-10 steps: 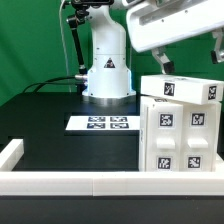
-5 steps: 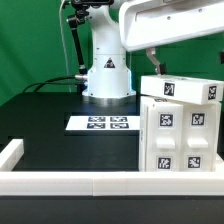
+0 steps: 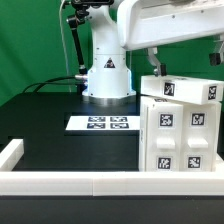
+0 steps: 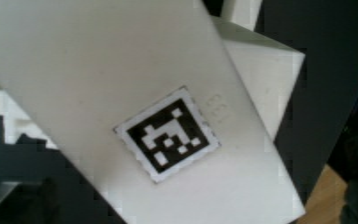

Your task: Assemble cabinet

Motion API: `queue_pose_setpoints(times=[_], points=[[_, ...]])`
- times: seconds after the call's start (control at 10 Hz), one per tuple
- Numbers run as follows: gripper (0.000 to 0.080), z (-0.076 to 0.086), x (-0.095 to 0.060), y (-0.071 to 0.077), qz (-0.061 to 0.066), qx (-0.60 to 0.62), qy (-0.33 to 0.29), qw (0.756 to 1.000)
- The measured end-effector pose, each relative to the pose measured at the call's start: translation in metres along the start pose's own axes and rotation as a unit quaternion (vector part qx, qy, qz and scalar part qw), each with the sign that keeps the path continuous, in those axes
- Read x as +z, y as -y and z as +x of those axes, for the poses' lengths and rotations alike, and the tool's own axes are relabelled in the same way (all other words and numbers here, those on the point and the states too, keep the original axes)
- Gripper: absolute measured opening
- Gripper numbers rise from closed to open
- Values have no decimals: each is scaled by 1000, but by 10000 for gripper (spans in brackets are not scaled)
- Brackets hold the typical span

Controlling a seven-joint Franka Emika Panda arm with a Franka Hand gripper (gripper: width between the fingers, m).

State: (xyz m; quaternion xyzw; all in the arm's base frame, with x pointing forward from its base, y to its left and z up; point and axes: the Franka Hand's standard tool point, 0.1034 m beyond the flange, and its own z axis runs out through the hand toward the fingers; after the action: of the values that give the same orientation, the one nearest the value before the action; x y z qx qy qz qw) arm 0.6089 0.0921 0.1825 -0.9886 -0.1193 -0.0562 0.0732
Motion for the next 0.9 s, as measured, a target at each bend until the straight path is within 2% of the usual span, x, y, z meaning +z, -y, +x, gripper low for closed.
queue_pose_setpoints(times=[0.2,0.4,0.7,0.9], points=[[797,-2,2,-4,-4,-105,4,994],[797,-7,6,-6,-5,-145,6,989],[797,-17,19,-9,-9,-130,8,991],[797,-18,23,-10,-11,-129,8,992]])
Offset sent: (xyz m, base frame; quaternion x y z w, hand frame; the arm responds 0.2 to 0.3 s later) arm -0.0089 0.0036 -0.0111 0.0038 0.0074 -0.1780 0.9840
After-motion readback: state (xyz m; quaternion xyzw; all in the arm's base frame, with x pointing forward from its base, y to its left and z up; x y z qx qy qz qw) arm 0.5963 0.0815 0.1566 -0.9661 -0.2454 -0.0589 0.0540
